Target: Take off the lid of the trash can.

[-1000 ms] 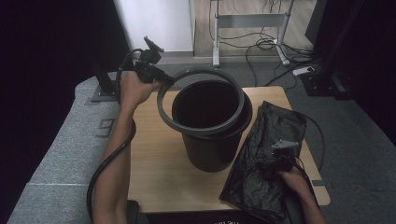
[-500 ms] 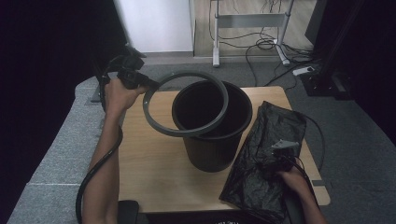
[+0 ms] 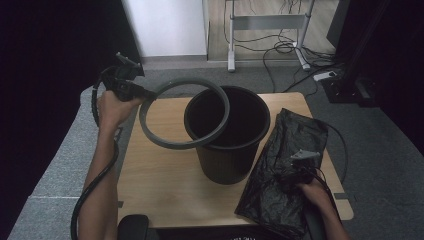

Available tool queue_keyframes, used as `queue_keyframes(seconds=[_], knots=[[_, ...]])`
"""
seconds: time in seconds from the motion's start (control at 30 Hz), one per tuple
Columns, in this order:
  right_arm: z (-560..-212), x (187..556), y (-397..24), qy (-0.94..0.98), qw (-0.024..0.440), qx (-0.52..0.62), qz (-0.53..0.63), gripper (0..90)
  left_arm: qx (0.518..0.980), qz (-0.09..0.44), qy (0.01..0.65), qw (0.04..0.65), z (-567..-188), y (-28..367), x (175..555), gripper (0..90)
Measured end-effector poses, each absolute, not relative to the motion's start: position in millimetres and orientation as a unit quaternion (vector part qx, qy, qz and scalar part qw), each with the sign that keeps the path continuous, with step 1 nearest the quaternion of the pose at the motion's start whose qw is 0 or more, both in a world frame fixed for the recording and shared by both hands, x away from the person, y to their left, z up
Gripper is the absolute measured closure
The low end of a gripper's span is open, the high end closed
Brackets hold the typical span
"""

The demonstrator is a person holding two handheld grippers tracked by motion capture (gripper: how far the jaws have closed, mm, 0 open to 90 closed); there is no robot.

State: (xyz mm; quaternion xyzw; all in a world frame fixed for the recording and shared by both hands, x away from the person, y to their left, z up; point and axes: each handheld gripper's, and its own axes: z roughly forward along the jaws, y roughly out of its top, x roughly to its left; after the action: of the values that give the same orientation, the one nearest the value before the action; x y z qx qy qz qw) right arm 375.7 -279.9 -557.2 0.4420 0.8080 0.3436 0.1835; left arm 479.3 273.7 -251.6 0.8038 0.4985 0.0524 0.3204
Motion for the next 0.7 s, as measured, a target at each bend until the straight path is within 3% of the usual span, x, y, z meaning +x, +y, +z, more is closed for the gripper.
queue_keyframes(seconds=[0.7], knots=[[-557, 376, -280, 0.808, 0.183, 0.442, 0.344, 0.0, 0.774, 0.069, 0.542, 0.319, -262, 338, 454, 78.3]])
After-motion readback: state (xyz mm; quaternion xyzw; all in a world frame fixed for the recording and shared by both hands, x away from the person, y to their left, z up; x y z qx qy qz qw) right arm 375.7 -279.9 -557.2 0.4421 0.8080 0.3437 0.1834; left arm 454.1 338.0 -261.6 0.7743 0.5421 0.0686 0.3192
